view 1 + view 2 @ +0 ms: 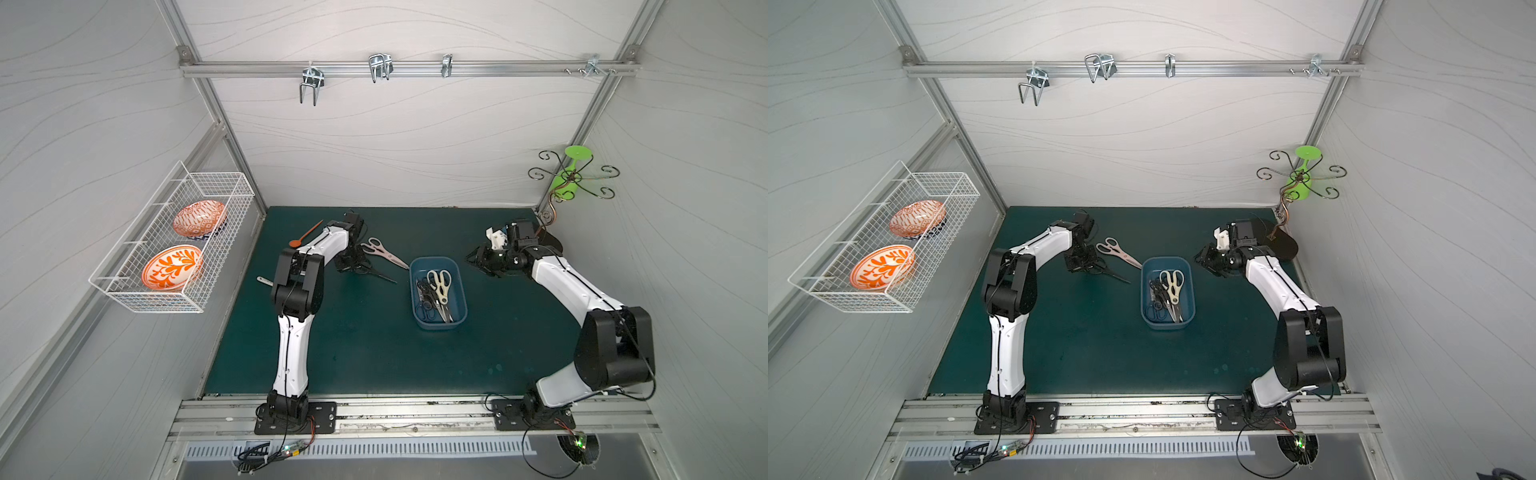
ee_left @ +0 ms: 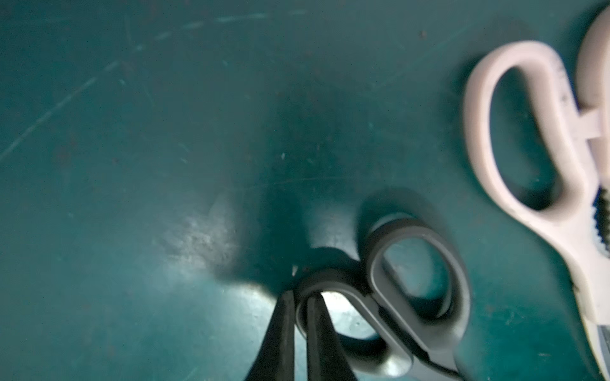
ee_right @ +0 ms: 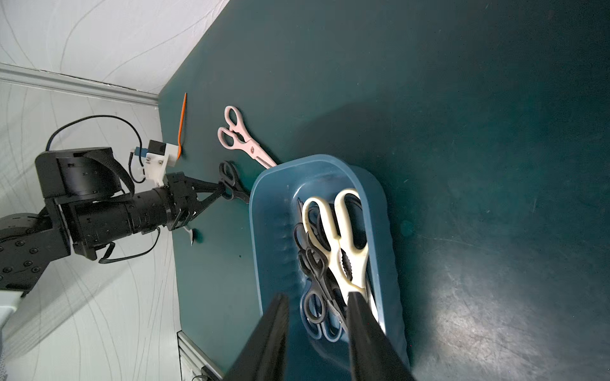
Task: Put the scissors into the storage box
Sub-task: Pick up the scissors from the center of the board.
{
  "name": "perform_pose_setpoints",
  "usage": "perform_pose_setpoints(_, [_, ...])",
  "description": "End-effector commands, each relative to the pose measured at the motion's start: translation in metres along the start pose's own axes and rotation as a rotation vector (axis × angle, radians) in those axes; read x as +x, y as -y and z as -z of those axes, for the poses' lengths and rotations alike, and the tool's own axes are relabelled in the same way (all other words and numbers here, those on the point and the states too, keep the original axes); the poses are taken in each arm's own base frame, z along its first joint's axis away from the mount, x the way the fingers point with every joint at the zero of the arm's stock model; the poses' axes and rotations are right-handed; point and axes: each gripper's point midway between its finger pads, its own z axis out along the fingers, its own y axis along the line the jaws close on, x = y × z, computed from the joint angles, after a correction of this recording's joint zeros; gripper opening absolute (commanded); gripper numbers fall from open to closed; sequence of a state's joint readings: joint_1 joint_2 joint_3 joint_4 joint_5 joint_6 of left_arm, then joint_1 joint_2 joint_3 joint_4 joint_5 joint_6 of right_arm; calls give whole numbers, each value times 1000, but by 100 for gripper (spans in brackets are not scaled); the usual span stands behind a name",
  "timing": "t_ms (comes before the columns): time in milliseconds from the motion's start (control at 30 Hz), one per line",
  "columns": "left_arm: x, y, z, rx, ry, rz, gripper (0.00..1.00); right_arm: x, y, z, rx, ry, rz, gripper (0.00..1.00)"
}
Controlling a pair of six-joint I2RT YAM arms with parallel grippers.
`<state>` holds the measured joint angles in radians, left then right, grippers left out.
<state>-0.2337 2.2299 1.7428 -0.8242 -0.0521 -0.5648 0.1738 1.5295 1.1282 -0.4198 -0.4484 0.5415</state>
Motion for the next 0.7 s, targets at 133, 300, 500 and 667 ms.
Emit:
perform_pose_setpoints(133, [10, -9, -15, -32, -40, -25, 0, 0, 0, -1, 9, -10, 10, 34])
perform_pose_setpoints(300, [12, -10, -10, -25, -35, -36, 0, 1, 1, -2, 9, -11, 5, 35])
perform_pose_setpoints(500, [6, -4, 20, 27, -7, -54, 0, 1, -1, 2, 9, -4, 12, 34])
perform_pose_setpoints(667, [0, 1, 59, 67, 24, -94, 0, 1, -1, 2, 9, -3, 10, 35])
